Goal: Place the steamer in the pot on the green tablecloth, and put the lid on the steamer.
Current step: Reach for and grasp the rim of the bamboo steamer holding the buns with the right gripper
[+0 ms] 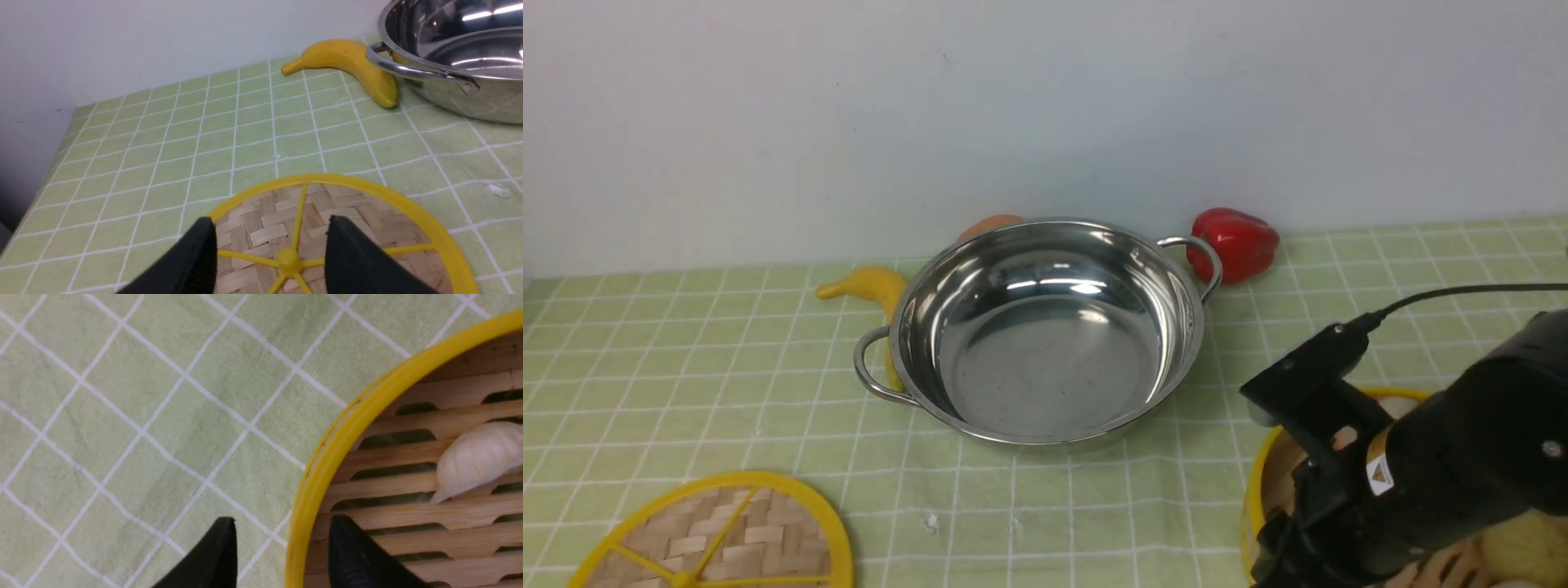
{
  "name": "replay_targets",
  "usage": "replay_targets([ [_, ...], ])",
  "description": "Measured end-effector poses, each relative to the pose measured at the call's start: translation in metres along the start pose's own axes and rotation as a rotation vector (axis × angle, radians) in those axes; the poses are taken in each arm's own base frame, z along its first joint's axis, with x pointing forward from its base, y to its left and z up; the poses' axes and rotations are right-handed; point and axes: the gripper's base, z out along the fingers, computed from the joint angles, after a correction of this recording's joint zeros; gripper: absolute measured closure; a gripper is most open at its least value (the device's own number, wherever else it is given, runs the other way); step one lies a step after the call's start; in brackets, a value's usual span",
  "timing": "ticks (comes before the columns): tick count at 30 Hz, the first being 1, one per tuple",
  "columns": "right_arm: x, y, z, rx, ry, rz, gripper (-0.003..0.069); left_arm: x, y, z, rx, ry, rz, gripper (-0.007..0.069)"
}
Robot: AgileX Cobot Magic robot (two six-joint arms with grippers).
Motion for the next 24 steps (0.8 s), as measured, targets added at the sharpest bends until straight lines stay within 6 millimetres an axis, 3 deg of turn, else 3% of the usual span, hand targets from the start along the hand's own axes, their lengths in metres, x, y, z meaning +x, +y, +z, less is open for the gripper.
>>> replay_targets([
  [20, 0.004, -0.003, 0.047, 0.028, 0.166, 0.054, 0.0328, 0.0, 0.0, 0.0, 0.0, 0.0, 0.0, 0.0281],
  [22, 0.005, -0.003, 0.049, 0.03, 0.179, 0.054, 0.0354, 0.0, 0.0, 0.0, 0.0, 0.0, 0.0, 0.0281],
  [24, 0.006, -0.004, 0.05, 0.032, 0.197, 0.055, 0.0449, 0.0, 0.0, 0.0, 0.0, 0.0, 0.0, 0.0281],
])
